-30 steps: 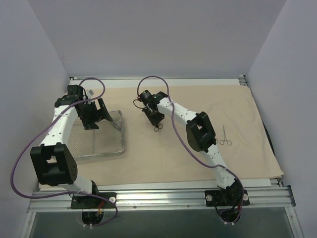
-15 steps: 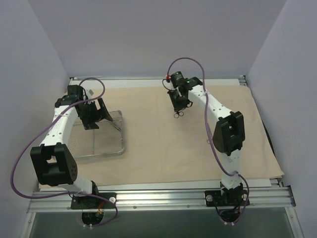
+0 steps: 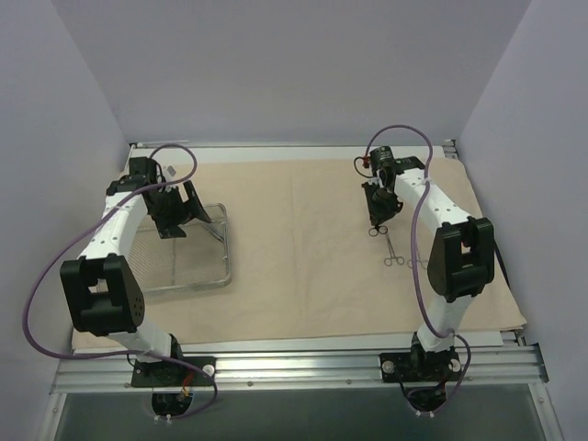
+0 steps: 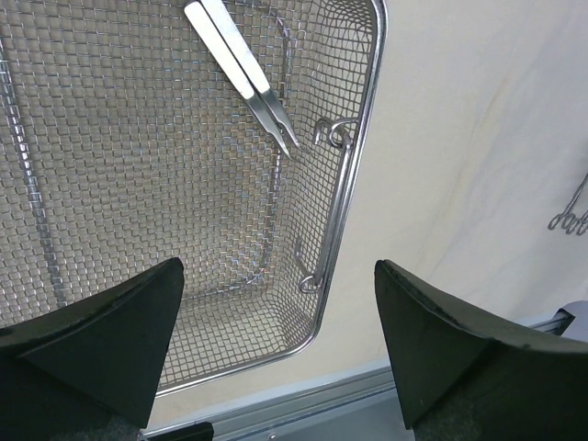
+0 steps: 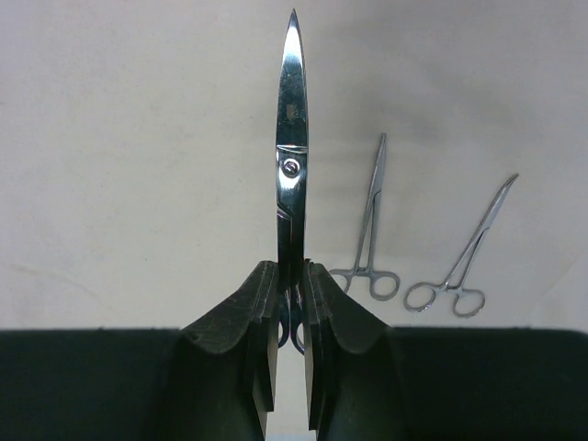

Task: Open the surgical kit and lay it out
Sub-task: Place the medical item in the surgical kit.

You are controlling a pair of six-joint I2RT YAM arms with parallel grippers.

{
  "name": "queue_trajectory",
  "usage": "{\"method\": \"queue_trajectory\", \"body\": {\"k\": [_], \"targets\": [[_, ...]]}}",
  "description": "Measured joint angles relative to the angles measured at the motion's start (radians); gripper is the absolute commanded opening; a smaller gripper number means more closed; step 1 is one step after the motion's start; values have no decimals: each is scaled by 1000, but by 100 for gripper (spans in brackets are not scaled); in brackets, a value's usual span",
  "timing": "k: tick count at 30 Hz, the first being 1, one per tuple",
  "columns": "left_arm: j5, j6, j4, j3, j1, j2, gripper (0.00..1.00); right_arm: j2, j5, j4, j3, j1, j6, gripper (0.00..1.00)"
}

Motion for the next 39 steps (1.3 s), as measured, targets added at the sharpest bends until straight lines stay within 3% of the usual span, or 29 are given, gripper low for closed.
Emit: {"method": "queue_trajectory", "body": {"k": [13,27,33,39], "targets": [[3,1,4,16,2,38,94,-9,-47,29,-236,6,80,0],[3,4,3,19,8,38,94,-3,-85,110,-296,6,110,0],[3,5,-3,19,10,38,94,23,-84,130,-298,6,110,5],[3,5,-3,19,14,38,94,42,-84,147,-303,6,110,17]]}}
